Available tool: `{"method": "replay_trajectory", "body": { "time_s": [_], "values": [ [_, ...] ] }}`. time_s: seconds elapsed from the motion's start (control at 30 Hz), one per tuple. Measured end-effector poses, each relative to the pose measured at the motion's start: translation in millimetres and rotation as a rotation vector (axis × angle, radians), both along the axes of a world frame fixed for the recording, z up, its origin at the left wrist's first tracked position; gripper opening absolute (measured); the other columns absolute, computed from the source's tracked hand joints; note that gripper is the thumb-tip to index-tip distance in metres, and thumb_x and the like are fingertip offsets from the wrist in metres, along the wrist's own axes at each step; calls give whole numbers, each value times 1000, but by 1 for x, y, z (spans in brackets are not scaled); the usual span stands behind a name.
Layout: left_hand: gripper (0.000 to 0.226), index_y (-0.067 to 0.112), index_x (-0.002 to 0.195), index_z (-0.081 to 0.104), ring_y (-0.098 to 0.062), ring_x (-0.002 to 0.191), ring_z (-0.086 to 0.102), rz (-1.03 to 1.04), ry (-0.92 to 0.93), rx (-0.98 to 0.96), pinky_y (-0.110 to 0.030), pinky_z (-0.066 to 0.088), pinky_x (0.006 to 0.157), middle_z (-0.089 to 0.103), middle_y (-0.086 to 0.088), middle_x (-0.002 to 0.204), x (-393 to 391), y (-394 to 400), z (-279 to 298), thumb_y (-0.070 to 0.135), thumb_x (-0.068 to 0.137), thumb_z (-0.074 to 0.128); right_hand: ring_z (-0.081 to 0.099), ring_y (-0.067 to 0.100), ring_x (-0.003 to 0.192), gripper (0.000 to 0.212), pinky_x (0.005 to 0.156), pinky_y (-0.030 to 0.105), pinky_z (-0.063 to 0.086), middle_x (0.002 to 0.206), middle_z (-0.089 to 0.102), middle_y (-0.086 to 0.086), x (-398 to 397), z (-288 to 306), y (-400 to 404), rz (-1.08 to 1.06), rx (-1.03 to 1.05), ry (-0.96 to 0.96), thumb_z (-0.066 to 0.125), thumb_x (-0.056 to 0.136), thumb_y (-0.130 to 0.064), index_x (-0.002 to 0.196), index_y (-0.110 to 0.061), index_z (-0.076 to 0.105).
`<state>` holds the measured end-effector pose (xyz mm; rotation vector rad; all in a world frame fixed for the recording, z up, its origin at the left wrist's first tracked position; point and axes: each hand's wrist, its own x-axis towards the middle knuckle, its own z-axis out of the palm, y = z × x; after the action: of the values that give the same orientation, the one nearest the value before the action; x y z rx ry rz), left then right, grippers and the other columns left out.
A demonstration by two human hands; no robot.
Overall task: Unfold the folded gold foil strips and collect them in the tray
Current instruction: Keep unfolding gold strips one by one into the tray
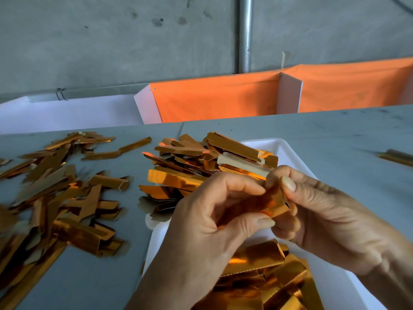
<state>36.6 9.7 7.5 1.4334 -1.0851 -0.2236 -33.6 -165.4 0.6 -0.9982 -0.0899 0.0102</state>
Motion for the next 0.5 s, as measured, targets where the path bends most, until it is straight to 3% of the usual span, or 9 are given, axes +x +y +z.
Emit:
{"method": "replay_trajectory", "body": {
  "time_s": [0.17, 0.37, 0.5],
  "values": [
    [19, 19, 97, 68, -14, 103, 64, 96, -184, 11, -18, 50, 84, 66, 7, 103, 0, -3, -1, 20, 79, 69, 52, 11, 43, 31, 47, 20, 47, 54, 48, -1, 1, 0, 4, -108, -131, -76, 86, 64, -32, 73, -10, 66],
    [24, 24, 97, 65, -16, 103, 65, 50, -38, 16, -22, 51, 86, 67, 1, 108, 0, -3, -2, 25, 75, 72, 58, 16, 51, 38, 54, 26, 53, 62, 51, 4, -1, 2, -3, 21, -69, -31, 88, 62, -29, 90, -11, 69],
    [25, 18, 97, 65, -15, 103, 65, 57, -72, 22, -20, 51, 85, 66, 1, 107, 0, -3, 0, 15, 75, 76, 59, 15, 50, 36, 55, 26, 53, 62, 55, 6, -2, 2, -6, 53, -86, -16, 89, 61, -21, 89, -11, 69]
  ]
}}
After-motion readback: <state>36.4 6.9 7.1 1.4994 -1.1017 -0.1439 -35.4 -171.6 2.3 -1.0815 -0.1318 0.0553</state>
